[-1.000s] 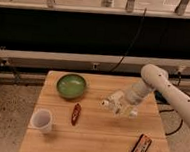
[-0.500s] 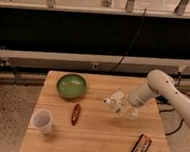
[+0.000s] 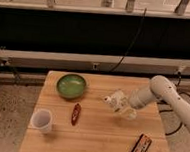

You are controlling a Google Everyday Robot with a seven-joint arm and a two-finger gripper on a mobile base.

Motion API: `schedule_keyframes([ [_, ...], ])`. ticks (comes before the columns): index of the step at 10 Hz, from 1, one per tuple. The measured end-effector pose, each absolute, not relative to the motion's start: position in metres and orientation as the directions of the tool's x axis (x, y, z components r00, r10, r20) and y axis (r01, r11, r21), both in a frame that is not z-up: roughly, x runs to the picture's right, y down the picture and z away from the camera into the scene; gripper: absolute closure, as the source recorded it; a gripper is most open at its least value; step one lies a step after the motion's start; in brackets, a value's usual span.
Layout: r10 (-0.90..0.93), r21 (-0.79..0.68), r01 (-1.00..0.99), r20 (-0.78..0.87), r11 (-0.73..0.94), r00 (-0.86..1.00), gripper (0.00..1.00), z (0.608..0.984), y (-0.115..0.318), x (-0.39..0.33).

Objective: Stand the bottle upright

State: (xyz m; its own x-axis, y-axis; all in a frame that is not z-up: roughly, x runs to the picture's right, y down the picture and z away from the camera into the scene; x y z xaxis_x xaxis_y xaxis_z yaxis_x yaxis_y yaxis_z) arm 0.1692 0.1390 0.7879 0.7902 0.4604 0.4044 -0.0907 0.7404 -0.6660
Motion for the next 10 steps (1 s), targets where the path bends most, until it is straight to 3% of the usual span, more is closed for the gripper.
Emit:
schedule_keyframes([
  [10, 0.609, -0.591, -0.304, 0.425, 0.747, 0.670, 1.00, 0.823, 0.135, 0.208],
])
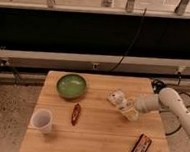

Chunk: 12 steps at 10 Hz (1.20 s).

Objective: Stand the bottle upright

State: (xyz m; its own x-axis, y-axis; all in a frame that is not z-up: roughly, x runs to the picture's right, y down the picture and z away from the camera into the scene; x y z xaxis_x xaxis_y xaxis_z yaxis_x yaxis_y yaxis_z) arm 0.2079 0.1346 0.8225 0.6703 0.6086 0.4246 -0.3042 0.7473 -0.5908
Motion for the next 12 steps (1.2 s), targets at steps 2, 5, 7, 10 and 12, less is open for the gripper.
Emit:
schedule_keyframes([
  [2, 0.614, -0.564, -0.332, 0.433, 0.756, 0.660, 1.00, 0.823, 0.125, 0.221],
  [5, 0.627, -0.532, -0.374, 0.447, 0.760, 0.638, 1.00, 0.822, 0.113, 0.236],
  [7, 0.647, -0.516, -0.411, 0.456, 0.751, 0.611, 1.00, 0.823, 0.107, 0.242],
  [10, 0.675, -0.501, -0.458, 0.475, 0.735, 0.564, 1.00, 0.823, 0.099, 0.248],
  [12, 0.691, -0.491, -0.486, 0.489, 0.723, 0.532, 1.00, 0.824, 0.093, 0.251],
])
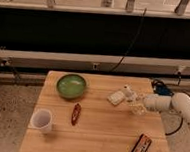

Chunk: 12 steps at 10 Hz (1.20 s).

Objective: Stand the bottle upright

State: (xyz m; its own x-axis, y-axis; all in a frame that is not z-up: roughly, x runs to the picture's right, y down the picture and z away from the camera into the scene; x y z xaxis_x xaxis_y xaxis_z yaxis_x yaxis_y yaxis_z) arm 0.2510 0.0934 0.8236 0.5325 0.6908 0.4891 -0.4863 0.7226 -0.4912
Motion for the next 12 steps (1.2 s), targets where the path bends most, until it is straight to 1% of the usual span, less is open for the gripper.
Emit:
schedule_keyframes([
  [5, 0.731, -0.480, -0.559, 0.530, 0.676, 0.430, 1.00, 0.827, 0.087, 0.250],
  [12, 0.776, -0.478, -0.653, 0.563, 0.587, 0.286, 1.00, 0.840, 0.095, 0.249],
])
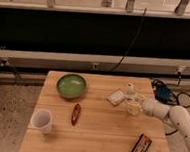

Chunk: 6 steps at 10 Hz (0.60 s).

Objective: Stand the bottle upright

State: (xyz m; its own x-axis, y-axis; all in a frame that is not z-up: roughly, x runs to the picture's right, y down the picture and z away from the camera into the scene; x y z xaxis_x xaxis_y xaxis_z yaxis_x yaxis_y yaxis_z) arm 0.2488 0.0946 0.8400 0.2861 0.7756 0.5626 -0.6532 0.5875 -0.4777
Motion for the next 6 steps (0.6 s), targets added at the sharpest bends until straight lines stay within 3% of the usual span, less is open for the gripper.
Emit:
schedule_keyframes([
  [6, 0.775, -0.433, -0.714, 0.583, 0.551, 0.245, 1.00, 0.844, 0.093, 0.274],
])
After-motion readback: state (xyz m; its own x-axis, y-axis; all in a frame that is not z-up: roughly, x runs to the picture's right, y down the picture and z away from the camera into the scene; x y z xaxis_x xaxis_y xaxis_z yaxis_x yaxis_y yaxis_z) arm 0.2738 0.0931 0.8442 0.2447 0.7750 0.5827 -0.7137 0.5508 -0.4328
